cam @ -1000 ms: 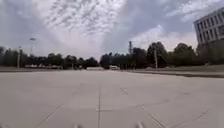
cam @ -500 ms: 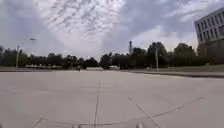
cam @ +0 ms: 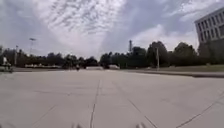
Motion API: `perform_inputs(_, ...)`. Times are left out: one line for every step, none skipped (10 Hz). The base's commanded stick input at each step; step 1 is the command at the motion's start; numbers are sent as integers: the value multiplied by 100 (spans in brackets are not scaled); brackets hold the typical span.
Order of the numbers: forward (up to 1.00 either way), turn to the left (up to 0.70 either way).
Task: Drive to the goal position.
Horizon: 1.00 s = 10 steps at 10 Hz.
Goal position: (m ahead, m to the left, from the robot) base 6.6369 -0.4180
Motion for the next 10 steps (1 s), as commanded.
perform_inputs(70, 0)
perform_inputs(70, 0)
perform_inputs(70, 0)
perform_inputs(70, 0)
perform_inputs(70, 0)
perform_inputs(70, 0)
perform_inputs(70, 0)
perform_inputs(70, 0)
perform_inputs(70, 0)
perform_inputs(70, 0)
